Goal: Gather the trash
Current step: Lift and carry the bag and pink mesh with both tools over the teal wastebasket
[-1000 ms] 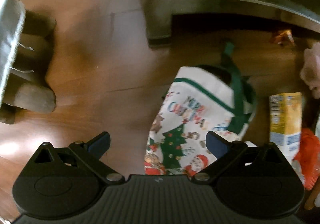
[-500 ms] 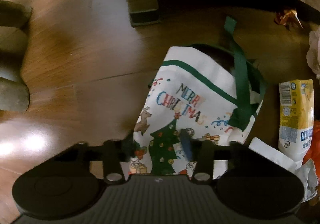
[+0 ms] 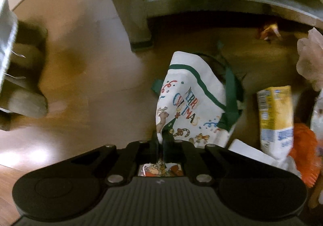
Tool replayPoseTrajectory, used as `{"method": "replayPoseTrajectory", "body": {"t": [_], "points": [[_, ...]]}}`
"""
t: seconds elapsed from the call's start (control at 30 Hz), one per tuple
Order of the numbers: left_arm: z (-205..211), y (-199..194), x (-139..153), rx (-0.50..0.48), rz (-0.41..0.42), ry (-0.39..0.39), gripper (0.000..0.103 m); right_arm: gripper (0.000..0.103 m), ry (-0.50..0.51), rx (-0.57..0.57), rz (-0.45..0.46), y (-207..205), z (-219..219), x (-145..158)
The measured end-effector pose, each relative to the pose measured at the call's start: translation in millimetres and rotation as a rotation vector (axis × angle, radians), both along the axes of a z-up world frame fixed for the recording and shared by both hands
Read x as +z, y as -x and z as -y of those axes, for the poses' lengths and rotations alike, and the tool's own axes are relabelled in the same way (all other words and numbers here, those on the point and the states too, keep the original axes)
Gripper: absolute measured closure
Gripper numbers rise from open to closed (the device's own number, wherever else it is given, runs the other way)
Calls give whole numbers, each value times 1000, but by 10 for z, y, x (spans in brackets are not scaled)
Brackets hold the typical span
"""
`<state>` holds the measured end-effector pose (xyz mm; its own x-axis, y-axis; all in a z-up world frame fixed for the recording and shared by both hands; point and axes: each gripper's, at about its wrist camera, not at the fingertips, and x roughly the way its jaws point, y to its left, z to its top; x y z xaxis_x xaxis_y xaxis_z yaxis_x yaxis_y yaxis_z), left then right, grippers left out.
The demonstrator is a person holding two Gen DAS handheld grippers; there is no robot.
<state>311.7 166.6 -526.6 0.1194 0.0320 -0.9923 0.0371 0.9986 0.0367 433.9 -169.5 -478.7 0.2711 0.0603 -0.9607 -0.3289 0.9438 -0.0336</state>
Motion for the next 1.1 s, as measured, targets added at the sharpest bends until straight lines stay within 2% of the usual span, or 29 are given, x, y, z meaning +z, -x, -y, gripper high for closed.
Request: {"method": "replayPoseTrajectory", "body": {"t": [0.17, 0.23, 0.4, 0.63, 0.7, 0.77, 0.87, 1.03, 1.1], "points": [[36, 120, 561, -10, 41, -5, 101, 96, -28, -20, 36, 188, 84, 509], [58, 144, 732, -17, 63, -12, 101, 96, -47, -28, 50, 282, 118, 786], [45, 261, 1451, -19, 146, -6, 101, 96, -101, -27, 116, 513, 113, 1518], [42, 504, 2502, 31, 305, 8, 101, 96, -180, 7, 239, 1011, 24, 2532], [78, 594, 2804, 11, 366, -32, 101, 96, -202, 15, 272, 1133, 28, 2804], [62, 646, 3073, 40, 402, -37, 101, 96, -225, 39, 314, 1294, 0, 3074], [111, 744, 3488, 28, 470, -58, 101, 96, -228, 82, 385, 1485, -28, 3455], [206, 915, 4190, 37, 578, -49, 101, 96, -225, 156, 505, 1761, -42, 4168], [262, 970, 4482, 18, 635, -75, 100, 96, -220, 183, 562, 1833, -57, 4416]]}}
